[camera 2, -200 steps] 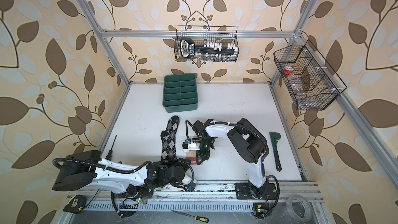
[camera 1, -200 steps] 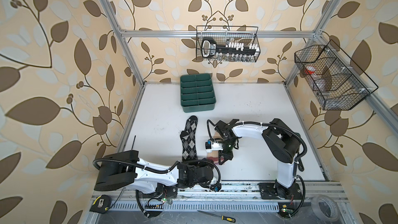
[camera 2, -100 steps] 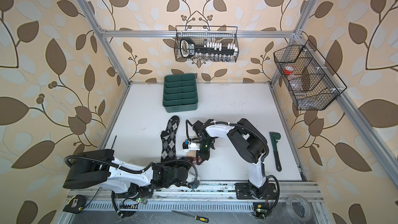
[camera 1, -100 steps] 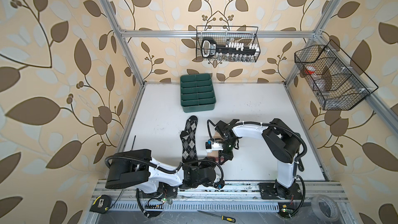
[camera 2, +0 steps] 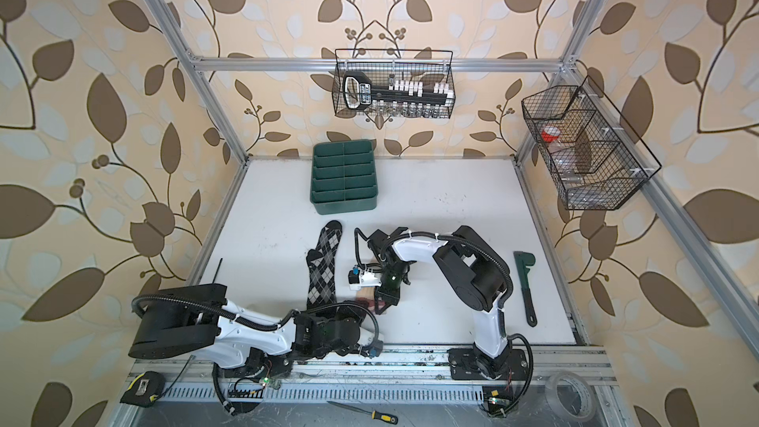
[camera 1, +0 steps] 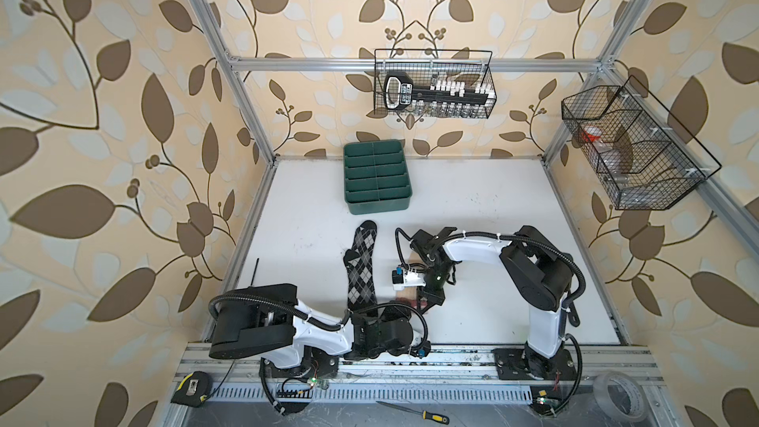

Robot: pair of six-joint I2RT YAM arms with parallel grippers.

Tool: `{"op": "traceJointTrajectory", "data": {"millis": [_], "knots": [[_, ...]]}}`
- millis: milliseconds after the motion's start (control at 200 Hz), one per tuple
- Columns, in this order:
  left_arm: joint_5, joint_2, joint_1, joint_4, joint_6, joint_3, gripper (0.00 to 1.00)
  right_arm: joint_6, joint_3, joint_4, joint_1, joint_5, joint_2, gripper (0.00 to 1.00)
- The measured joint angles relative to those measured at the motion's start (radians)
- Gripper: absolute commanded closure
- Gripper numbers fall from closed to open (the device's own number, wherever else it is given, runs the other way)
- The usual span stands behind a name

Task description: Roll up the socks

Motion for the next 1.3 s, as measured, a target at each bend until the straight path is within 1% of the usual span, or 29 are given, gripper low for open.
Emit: {"op": "traceJointTrajectory", "data": {"millis": [35,85,130,165,265,295,340,415,445,545,700,840,950,1065,1180,1300], "knots": [[-0.001,0.009,0.003,0.006,-0.008,0.003,0.78,0.0,-0.004,0.001,0.0,0.0,-0.004,0.93],[-0.002,0.019,0.004,0.012,-0.024,0.005,0.8,0.0,-0.009,0.005,0.0,0.0,-0.009,0.92],[-0.004,0.024,0.004,0.012,-0.027,0.007,0.84,0.0,-0.012,0.009,0.0,0.001,-0.011,0.89],[-0.004,0.026,0.004,0.011,-0.031,0.007,0.85,0.001,-0.013,0.01,0.0,0.001,-0.011,0.85],[-0.004,0.026,0.004,0.001,-0.041,0.011,0.88,0.01,-0.02,0.019,0.0,0.002,-0.02,0.73],[-0.004,0.025,0.004,-0.006,-0.046,0.013,0.88,0.014,-0.026,0.025,0.0,0.005,-0.027,0.68],[-0.004,0.023,0.004,-0.016,-0.051,0.016,0.88,0.031,-0.04,0.037,0.0,0.01,-0.046,0.63],[-0.001,0.014,0.004,-0.037,-0.055,0.019,0.88,0.046,-0.072,0.068,0.0,0.029,-0.087,0.5],[0.001,0.009,0.005,-0.05,-0.056,0.021,0.88,0.053,-0.086,0.082,0.0,0.039,-0.106,0.49],[0.026,-0.024,0.015,-0.117,-0.065,0.032,0.88,0.055,-0.125,0.125,-0.009,0.078,-0.17,0.47],[0.161,-0.111,0.085,-0.31,-0.117,0.088,0.88,0.052,-0.178,0.19,-0.047,0.144,-0.309,0.48],[0.293,-0.168,0.167,-0.464,-0.167,0.163,0.87,0.053,-0.263,0.302,-0.107,0.27,-0.545,0.48],[0.383,-0.171,0.215,-0.549,-0.193,0.216,0.86,0.063,-0.369,0.467,-0.14,0.447,-0.779,0.47],[0.471,-0.157,0.253,-0.611,-0.22,0.252,0.86,0.08,-0.464,0.608,-0.141,0.606,-0.98,0.48],[0.55,-0.106,0.273,-0.661,-0.255,0.295,0.85,0.09,-0.509,0.676,-0.14,0.707,-1.146,0.49],[0.632,-0.063,0.294,-0.678,-0.314,0.333,0.85,0.087,-0.539,0.718,-0.111,0.762,-1.301,0.5]]}}
